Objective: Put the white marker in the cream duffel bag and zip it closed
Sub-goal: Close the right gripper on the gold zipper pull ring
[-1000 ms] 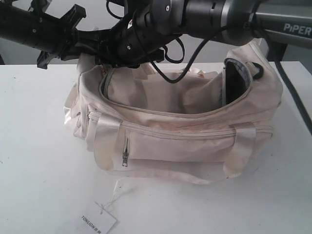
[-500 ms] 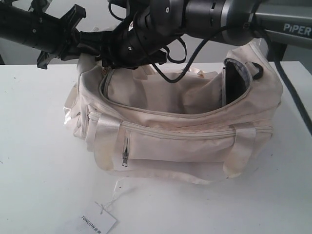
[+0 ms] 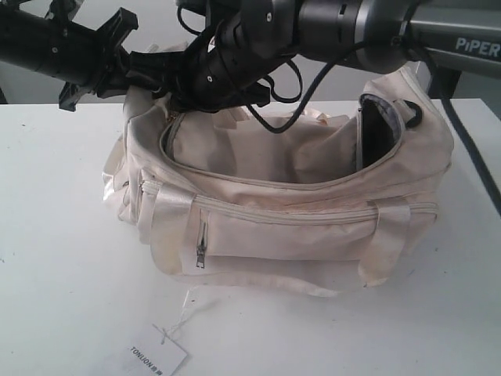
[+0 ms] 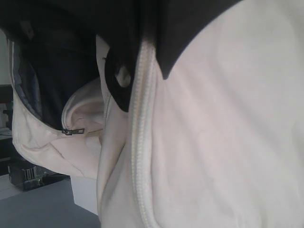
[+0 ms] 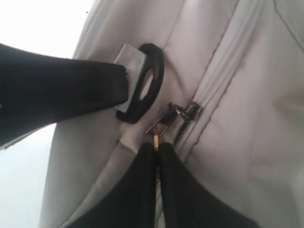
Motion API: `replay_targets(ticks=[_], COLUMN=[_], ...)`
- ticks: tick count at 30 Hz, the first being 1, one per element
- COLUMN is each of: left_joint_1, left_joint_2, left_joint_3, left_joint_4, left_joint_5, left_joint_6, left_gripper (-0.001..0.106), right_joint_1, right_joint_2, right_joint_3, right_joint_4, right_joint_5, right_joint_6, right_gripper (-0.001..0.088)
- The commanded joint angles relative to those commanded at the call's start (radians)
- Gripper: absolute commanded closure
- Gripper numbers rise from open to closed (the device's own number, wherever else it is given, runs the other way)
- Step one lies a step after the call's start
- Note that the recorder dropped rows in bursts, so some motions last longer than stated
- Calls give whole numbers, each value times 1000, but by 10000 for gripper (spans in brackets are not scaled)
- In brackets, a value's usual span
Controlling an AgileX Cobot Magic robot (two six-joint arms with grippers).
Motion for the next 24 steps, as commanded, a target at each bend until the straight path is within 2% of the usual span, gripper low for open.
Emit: replay_targets(ticks=[9,14,24], left_joint_1=[0,0,0], left_joint_2=[0,0,0], left_joint_3=[0,0,0], left_joint_4=[0,0,0], left_joint_5=[0,0,0], left_joint_6=[2,2,2], left_gripper=[1053,1053,1053], right_joint_1=[0,0,0], right_joint_2=[-50,-50,-50], right_joint_3=[0,0,2], right_joint_4=[0,2,90], right_joint_5=[58,147,233], right_joint_6=[0,-16,-106], right_gripper=[868,868,868])
